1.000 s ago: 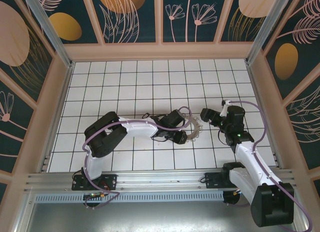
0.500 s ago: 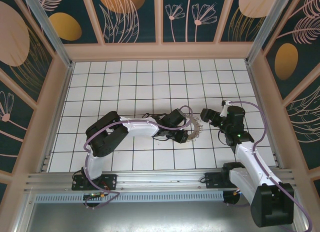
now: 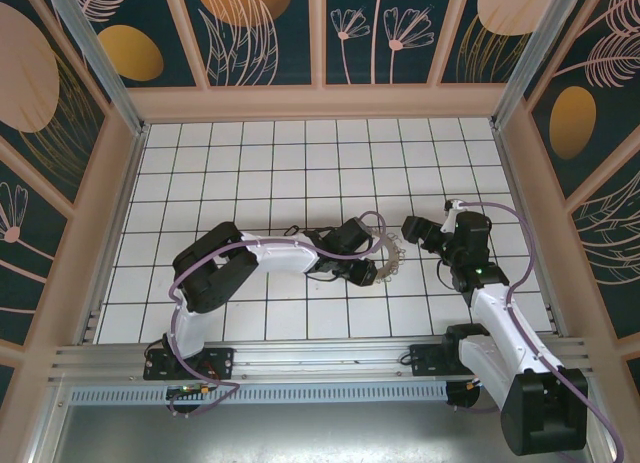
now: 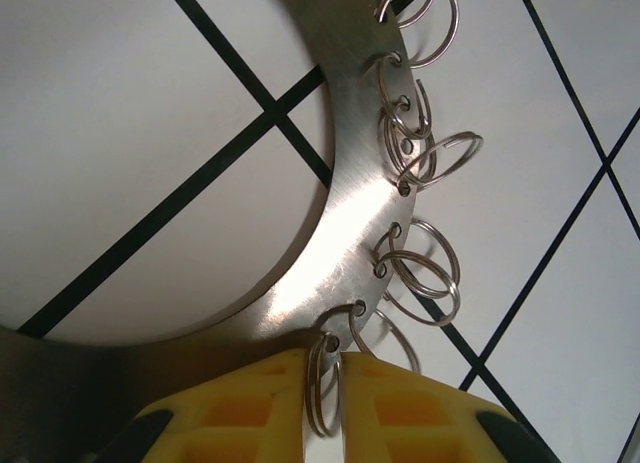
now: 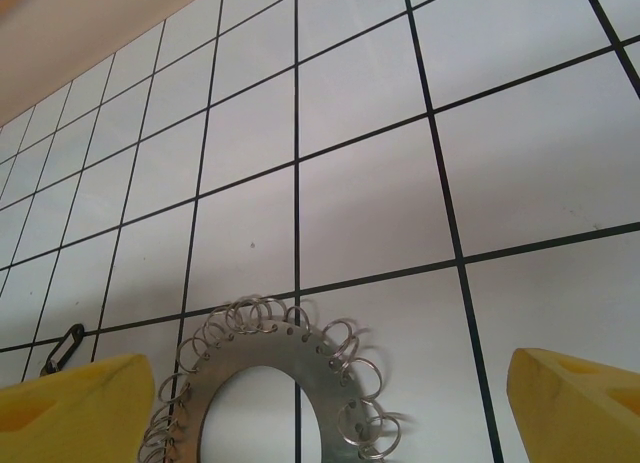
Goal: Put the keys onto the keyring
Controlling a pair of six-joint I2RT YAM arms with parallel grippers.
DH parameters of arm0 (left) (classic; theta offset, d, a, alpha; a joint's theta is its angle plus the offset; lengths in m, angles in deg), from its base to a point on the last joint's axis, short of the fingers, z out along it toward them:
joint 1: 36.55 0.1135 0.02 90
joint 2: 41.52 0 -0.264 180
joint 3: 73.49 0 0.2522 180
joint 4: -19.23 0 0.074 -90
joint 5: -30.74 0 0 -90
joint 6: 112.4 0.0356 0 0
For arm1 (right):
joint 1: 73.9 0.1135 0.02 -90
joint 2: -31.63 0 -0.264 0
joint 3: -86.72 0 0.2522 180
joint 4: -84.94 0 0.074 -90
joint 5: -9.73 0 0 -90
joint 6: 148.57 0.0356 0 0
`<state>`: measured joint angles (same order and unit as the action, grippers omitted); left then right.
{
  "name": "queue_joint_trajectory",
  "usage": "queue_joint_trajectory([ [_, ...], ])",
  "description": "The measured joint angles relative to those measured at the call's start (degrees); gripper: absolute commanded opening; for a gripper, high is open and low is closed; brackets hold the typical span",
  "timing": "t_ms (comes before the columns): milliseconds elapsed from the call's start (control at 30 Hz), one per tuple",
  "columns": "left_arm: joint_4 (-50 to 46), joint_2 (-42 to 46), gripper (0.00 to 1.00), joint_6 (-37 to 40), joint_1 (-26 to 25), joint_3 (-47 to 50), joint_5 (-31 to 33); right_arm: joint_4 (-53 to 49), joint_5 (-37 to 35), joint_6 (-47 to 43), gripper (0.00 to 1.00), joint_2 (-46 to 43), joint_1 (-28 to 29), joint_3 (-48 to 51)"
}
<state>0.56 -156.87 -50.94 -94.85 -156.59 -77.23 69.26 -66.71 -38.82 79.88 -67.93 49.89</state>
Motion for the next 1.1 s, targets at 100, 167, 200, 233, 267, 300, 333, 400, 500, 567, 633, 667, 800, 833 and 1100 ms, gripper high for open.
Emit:
queue_joint_trajectory([
  [100, 0.2, 0.0, 0.01, 0.1, 0.0, 0.0, 0.0, 0.0, 0.0, -0.3, 0.91, 0.0, 0.0, 0.0],
  [167, 0.9, 0.0, 0.0, 0.1, 0.0, 0.0, -0.1, 0.0, 0.0, -0.3, 0.91, 0.0, 0.0, 0.0],
  [200, 0.9, 0.0, 0.0, -0.1, 0.0, 0.0, -0.1, 0.0, 0.0, -0.3, 0.91, 0.0, 0.0, 0.0],
  [233, 0.9, 0.0, 0.0, 0.0, 0.0, 0.0, 0.0, 0.0, 0.0, -0.3, 0.91, 0.0, 0.0, 0.0],
  [267, 1.0, 0.0, 0.0, 0.0, 0.0, 0.0, 0.0, 0.0, 0.0, -0.3, 0.91, 0.0, 0.0, 0.0],
  [300, 1.0, 0.0, 0.0, 0.0, 0.0, 0.0, -0.1, 0.0, 0.0, -0.3, 0.91, 0.0, 0.0, 0.0],
  [333, 1.0, 0.0, 0.0, 0.0, 0.0, 0.0, 0.0, 0.0, 0.0, -0.3, 0.91, 0.0, 0.0, 0.0],
  [400, 0.9, 0.0, 0.0, 0.1, 0.0, 0.0, 0.0, 0.0, 0.0, -0.3, 0.91, 0.0, 0.0, 0.0],
  [500, -0.3, 0.7, 0.0, 1.9, 0.0, 0.0, 1.6, 0.0, 0.0, -0.3, 0.91, -0.1, 0.0, 0.0],
  [567, -3.1, 2.4, 0.0, 4.1, -0.2, 0.0, 4.4, 0.0, 0.0, -0.3, 0.91, -0.4, 0.0, 0.0],
  [633, -5.7, 5.1, 0.0, 6.5, -0.2, 0.0, 7.0, 0.0, 0.0, -0.3, 0.89, -0.8, 0.0, 0.0],
  [667, -6.9, 6.9, 0.0, 7.8, -0.2, 0.0, 8.1, 0.0, 0.1, -0.3, 0.87, -0.9, 0.0, 0.0],
  [800, -9.1, 15.6, 0.0, 12.9, -0.2, 0.4, 11.0, 0.0, 1.4, -0.3, 0.8, -1.9, 0.0, 0.0],
  [833, -9.4, 17.8, 0.0, 14.1, -0.2, 0.7, 11.2, 0.1, 2.0, -0.3, 0.78, -2.4, 0.0, 0.0],
  [1100, -9.5, 31.4, 0.0, 23.1, -0.2, 5.7, 13.2, 4.8, 10.4, -0.1, 0.73, -8.3, 0.2, 0.0],
])
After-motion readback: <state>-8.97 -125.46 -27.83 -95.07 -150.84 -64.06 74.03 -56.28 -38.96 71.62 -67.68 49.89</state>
